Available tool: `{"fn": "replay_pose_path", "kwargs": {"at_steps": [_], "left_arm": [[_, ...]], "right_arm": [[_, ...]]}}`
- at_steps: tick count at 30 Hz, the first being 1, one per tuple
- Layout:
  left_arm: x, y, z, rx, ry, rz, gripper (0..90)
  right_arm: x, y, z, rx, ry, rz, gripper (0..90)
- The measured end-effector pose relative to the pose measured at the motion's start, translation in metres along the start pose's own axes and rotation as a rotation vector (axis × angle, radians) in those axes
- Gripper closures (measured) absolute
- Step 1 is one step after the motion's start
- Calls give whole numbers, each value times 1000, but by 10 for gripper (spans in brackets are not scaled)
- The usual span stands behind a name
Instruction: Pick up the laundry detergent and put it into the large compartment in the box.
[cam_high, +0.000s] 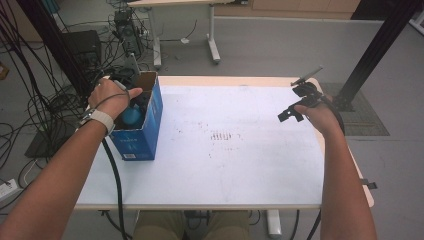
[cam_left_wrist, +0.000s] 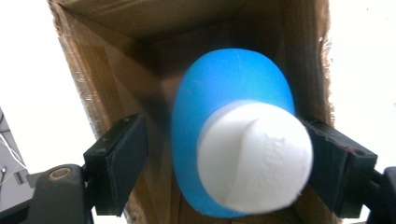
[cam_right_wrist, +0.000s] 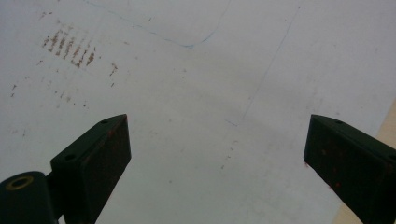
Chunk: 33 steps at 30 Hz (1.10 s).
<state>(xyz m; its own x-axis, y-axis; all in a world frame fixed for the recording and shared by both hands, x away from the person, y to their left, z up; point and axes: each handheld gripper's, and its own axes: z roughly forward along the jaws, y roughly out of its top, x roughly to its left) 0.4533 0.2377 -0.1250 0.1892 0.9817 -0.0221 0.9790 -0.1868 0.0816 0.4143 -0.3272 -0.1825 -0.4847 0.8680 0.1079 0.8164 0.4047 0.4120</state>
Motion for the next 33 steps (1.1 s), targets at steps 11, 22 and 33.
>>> {"fn": "replay_pose_path", "kwargs": {"at_steps": [11,22,33], "left_arm": [[5,-3,-9,-11,-42,7,98],[-5,-7,-29,-42,-19,40,84],[-15,-11,-55,-74,-23,86,84]], "right_arm": [[1,-2,-3,-5,1,0,72],[0,-4,-7,-13,5,1,72],[1,-6,-14,-18,5,5,72]]}}
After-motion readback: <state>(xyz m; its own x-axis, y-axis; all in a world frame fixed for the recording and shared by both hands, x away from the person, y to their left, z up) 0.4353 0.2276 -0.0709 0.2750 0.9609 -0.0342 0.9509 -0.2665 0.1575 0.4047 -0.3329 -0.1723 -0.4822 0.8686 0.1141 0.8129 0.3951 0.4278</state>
